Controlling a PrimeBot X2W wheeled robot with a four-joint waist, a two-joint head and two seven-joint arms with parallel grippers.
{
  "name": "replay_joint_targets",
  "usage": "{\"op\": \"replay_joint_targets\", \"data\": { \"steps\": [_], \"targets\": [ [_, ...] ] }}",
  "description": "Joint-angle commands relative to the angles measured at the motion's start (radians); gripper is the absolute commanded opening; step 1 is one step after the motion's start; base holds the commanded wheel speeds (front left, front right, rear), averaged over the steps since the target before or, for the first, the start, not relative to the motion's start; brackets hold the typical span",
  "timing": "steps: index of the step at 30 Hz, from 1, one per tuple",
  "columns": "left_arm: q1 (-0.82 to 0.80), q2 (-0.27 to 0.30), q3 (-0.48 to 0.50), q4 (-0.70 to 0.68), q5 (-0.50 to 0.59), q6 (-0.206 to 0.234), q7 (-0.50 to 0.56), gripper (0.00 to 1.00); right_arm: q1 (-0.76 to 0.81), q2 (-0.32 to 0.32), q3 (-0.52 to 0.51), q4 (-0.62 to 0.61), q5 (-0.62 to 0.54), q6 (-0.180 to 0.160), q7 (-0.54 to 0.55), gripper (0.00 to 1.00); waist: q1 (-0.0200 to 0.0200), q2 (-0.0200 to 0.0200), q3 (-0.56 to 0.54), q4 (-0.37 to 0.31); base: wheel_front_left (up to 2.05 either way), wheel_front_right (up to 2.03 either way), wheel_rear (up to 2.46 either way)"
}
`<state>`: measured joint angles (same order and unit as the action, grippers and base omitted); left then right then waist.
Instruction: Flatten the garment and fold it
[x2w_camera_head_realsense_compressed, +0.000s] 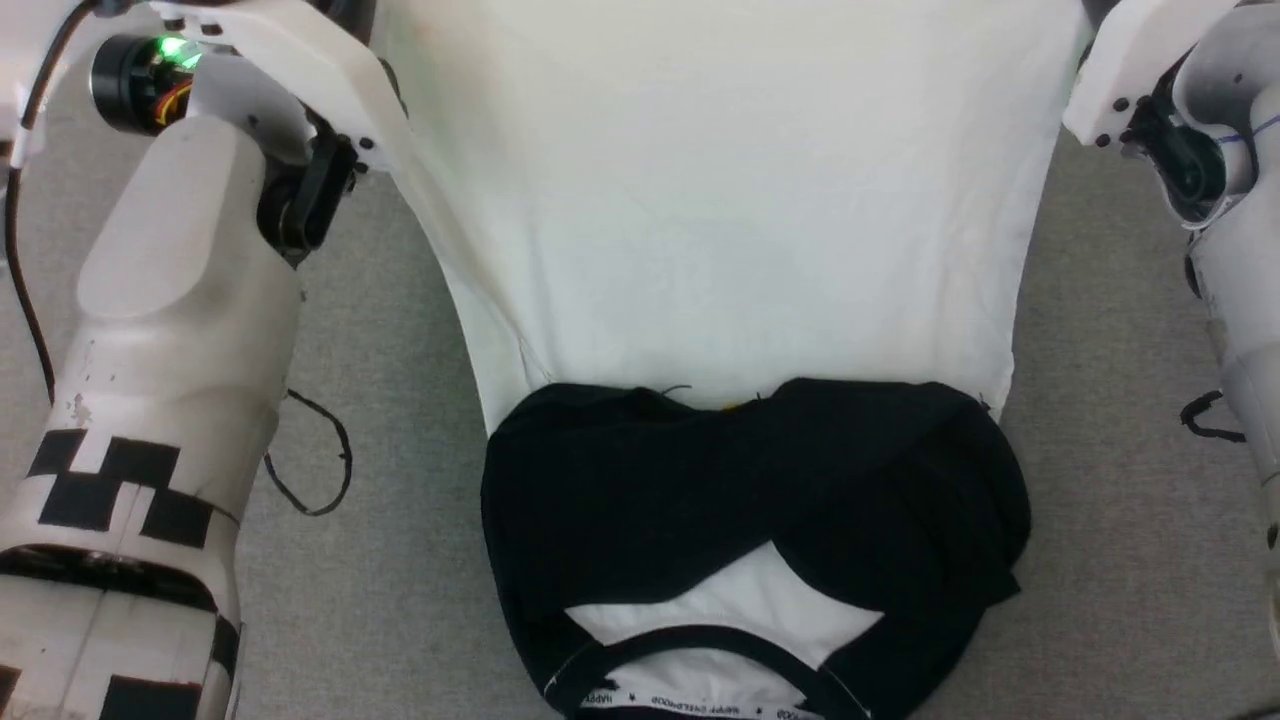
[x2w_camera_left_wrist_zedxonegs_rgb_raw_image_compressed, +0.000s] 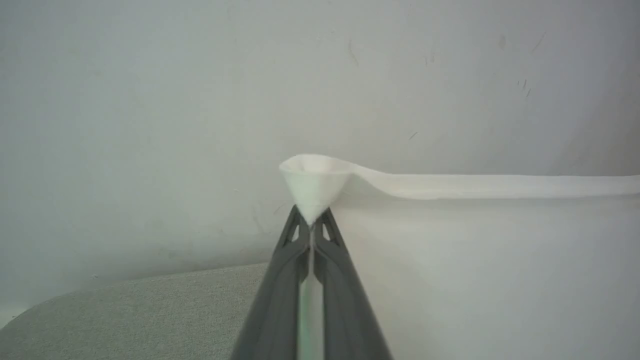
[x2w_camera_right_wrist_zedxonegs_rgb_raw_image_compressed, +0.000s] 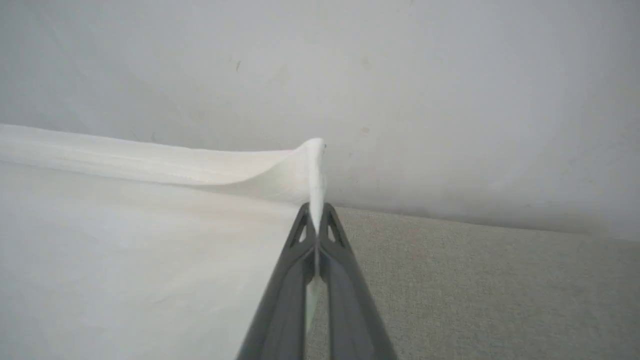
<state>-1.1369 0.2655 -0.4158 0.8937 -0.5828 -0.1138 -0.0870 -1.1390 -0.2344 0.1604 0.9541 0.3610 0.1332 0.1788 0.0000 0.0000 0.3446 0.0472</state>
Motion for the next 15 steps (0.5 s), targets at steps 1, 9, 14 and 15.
{"op": "replay_joint_targets", "data": {
  "steps": [1, 9, 14, 15],
  "targets": [
    [0.018, 0.017, 0.012, 0.003, -0.012, -0.001, -0.017, 0.0, 0.028, -0.013, 0.015, -0.016, 0.011, -0.002, -0.025, 0.0, 0.0, 0.0, -0.059, -0.013, 0.0, 0.0, 0.0],
    [0.348, 0.027, 0.038, -0.14, -0.087, 0.012, -0.076, 0.0, 0.341, -0.074, 0.15, -0.234, 0.141, -0.002, -0.086, 0.0, 0.0, 0.0, -0.194, -0.009, 0.0, 0.0, 0.0],
    [0.628, 0.06, 0.045, -0.34, -0.117, 0.073, -0.06, 0.0, 0.608, -0.118, 0.165, -0.435, 0.189, -0.002, -0.072, 0.0, 0.0, 0.0, -0.25, -0.021, 0.0, 0.0, 0.0],
    [0.681, 0.069, 0.046, -0.388, -0.122, 0.09, -0.053, 0.0, 0.662, -0.121, 0.157, -0.476, 0.195, -0.002, -0.065, 0.0, 0.0, 0.0, -0.26, -0.021, 0.0, 0.0, 0.0]
  ]
}}
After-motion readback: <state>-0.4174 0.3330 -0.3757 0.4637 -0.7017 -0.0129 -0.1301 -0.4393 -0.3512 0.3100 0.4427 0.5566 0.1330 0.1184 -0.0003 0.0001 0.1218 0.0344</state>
